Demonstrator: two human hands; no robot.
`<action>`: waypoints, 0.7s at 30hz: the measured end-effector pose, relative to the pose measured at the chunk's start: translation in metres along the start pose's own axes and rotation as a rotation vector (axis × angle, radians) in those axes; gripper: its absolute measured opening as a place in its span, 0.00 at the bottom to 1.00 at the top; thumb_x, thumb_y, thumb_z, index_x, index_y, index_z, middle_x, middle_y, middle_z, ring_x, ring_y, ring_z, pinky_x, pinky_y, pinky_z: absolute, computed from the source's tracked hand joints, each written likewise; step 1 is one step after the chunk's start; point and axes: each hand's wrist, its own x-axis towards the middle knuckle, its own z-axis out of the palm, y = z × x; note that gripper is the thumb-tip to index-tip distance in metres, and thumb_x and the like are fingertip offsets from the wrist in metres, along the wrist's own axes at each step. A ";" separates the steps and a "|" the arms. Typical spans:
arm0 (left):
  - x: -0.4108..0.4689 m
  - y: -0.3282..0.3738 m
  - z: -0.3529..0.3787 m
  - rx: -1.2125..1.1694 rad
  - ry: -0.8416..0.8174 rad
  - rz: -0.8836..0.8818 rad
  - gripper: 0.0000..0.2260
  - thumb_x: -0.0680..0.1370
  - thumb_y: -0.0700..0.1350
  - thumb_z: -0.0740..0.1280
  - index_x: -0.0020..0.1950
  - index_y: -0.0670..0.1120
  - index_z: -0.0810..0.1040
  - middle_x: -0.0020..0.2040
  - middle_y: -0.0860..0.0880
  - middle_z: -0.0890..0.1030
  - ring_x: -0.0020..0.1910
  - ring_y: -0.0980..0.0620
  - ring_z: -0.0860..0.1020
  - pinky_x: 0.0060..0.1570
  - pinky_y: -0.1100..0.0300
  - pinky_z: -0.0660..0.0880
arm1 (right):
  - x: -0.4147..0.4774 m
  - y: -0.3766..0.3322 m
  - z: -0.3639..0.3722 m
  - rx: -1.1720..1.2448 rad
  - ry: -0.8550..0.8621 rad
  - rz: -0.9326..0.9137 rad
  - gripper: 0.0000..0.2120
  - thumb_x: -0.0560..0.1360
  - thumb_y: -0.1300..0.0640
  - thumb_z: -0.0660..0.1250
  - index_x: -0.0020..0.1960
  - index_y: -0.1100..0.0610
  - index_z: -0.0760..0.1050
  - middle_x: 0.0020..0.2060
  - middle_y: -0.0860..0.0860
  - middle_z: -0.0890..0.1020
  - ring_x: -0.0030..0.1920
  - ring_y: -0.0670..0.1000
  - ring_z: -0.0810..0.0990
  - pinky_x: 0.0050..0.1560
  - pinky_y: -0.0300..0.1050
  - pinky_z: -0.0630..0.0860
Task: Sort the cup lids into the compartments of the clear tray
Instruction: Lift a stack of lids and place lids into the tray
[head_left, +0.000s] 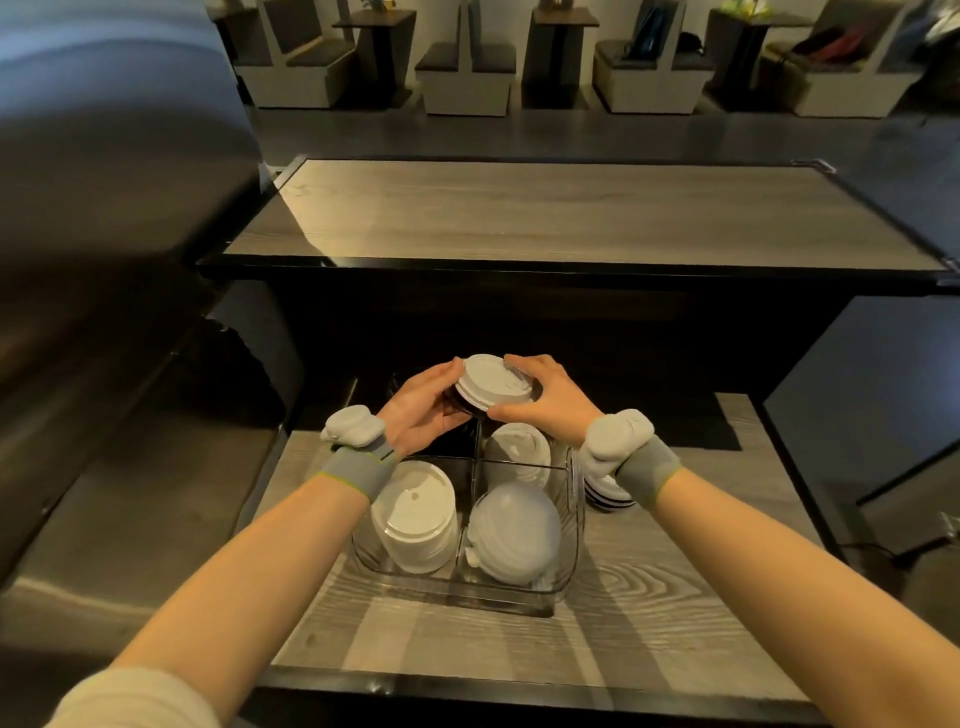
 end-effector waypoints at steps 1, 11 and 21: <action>0.000 -0.001 0.002 -0.037 -0.009 0.010 0.08 0.80 0.45 0.60 0.51 0.47 0.79 0.43 0.50 0.85 0.43 0.55 0.83 0.36 0.63 0.80 | -0.001 0.002 -0.002 0.046 0.001 0.011 0.34 0.69 0.49 0.72 0.71 0.52 0.62 0.64 0.53 0.67 0.65 0.51 0.66 0.62 0.40 0.63; -0.005 0.003 0.005 -0.061 0.009 0.106 0.14 0.80 0.38 0.58 0.65 0.41 0.72 0.50 0.45 0.79 0.50 0.51 0.78 0.40 0.63 0.81 | -0.005 0.010 -0.003 0.734 -0.010 0.154 0.26 0.76 0.51 0.64 0.70 0.61 0.65 0.61 0.53 0.74 0.57 0.50 0.73 0.50 0.34 0.73; -0.006 0.015 -0.034 -0.146 0.386 0.116 0.17 0.79 0.37 0.59 0.69 0.42 0.69 0.49 0.46 0.77 0.41 0.53 0.76 0.39 0.59 0.73 | 0.012 0.037 0.011 -0.786 -0.098 0.043 0.29 0.68 0.40 0.66 0.61 0.58 0.71 0.56 0.56 0.73 0.57 0.58 0.72 0.60 0.51 0.63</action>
